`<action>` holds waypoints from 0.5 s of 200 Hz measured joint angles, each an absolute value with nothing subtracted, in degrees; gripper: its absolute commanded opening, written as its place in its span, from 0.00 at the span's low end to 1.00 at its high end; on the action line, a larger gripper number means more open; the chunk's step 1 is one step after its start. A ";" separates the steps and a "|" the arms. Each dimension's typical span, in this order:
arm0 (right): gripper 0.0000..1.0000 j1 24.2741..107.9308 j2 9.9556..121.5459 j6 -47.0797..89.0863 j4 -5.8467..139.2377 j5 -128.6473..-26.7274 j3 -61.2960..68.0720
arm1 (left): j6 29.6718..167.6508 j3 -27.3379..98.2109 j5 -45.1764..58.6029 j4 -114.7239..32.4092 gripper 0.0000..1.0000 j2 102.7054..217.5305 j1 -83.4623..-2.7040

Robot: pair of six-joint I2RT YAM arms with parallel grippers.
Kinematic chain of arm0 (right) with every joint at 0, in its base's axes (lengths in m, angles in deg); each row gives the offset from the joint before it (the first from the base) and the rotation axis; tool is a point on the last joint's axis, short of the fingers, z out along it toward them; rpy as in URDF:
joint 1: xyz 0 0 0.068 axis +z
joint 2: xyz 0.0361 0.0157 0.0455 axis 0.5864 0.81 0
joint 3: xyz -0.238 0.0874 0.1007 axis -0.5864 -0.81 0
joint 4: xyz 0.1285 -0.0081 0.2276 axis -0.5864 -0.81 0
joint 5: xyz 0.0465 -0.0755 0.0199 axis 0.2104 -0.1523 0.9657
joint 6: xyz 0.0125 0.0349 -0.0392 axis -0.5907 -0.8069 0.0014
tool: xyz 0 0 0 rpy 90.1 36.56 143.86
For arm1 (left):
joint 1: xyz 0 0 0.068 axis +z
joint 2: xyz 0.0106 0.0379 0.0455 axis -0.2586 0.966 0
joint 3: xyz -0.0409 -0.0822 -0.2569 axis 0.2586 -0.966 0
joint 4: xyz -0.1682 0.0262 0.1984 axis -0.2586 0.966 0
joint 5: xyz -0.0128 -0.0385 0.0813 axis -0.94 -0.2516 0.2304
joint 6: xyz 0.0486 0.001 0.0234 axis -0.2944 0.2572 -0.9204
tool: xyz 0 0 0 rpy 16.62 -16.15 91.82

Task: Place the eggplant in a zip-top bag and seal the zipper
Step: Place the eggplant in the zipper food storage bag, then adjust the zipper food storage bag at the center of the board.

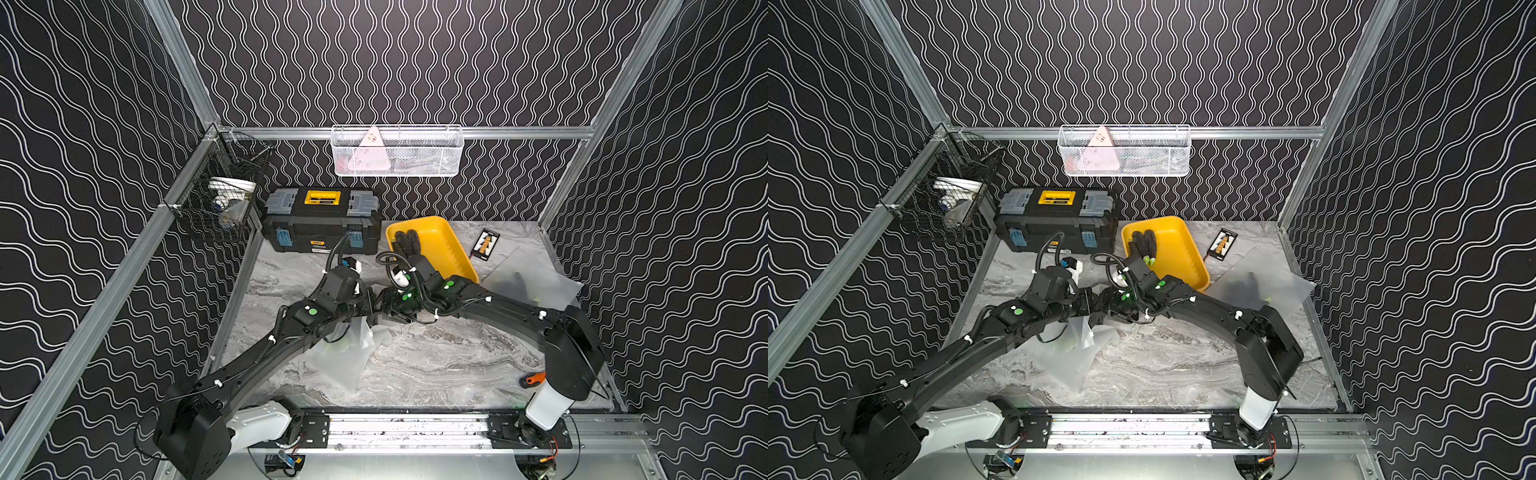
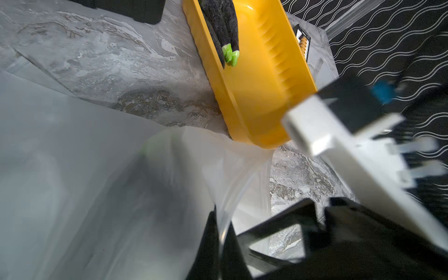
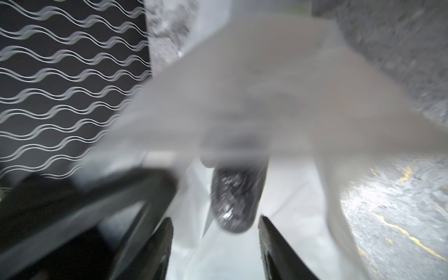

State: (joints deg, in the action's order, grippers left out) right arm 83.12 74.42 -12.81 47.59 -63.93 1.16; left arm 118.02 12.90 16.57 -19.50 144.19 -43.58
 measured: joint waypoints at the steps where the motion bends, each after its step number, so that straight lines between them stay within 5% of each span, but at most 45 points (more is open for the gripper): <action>1: 0.56 83.12 74.31 -12.75 47.57 -63.99 1.16 | 118.02 12.90 16.57 -19.50 0.00 144.17 -43.54; 100: 0.53 83.80 64.28 19.93 44.49 -63.71 -4.05 | 117.32 16.29 11.57 -16.44 0.00 146.01 -40.76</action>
